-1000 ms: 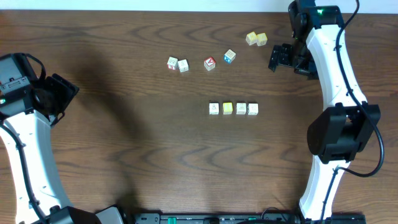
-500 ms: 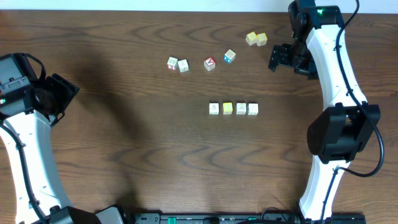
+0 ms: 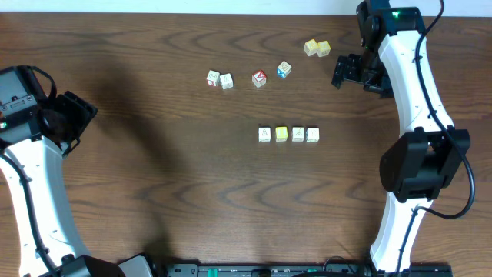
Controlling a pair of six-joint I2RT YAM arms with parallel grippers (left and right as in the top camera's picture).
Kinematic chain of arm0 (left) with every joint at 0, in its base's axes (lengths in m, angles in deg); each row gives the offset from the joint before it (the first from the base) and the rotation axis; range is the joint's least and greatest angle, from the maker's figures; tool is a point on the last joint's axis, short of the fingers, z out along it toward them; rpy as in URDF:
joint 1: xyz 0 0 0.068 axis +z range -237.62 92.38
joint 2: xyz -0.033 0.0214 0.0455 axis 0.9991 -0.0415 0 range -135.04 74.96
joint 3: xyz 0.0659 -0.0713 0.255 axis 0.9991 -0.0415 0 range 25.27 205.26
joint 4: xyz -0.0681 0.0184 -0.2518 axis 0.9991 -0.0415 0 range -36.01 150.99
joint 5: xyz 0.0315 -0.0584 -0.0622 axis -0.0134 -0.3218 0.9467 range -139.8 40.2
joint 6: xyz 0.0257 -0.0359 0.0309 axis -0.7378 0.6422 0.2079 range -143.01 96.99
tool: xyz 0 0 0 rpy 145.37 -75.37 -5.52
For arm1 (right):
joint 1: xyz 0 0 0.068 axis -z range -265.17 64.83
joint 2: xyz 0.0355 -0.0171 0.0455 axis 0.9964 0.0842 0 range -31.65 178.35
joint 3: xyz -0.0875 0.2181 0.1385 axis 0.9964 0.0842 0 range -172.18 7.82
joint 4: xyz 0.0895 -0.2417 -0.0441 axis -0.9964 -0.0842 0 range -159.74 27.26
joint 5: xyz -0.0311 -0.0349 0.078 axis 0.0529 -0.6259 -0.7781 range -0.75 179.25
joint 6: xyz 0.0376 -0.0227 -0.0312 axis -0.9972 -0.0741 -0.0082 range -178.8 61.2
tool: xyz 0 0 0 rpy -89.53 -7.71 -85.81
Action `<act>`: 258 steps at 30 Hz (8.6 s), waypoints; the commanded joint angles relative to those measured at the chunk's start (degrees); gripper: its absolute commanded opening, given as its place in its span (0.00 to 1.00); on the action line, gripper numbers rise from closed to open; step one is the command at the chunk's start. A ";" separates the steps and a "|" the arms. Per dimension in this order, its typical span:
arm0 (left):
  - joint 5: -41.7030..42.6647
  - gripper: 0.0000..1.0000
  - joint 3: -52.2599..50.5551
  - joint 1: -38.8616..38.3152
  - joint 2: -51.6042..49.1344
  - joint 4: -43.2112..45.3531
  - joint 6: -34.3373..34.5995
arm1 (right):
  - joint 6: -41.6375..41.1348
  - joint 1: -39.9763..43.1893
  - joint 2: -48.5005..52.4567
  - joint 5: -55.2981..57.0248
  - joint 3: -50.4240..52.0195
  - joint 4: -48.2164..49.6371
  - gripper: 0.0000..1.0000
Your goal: Lift 4 blocks
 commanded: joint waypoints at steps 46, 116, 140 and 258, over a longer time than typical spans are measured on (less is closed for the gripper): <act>-0.33 0.76 0.35 0.20 -0.48 -0.11 0.02 | -3.34 -0.48 -0.17 -16.04 -0.15 1.46 0.99; 16.57 0.07 -16.06 -43.47 -13.42 28.85 -1.20 | 22.64 12.26 -0.04 -33.79 32.00 12.55 0.01; 18.08 0.07 -8.87 -42.56 -27.21 36.44 -1.18 | 15.26 11.26 -0.04 -36.15 32.52 16.48 0.01; 20.74 0.07 -8.92 -51.04 -34.77 36.92 4.74 | 7.69 -2.14 -0.04 -30.42 36.50 29.35 0.01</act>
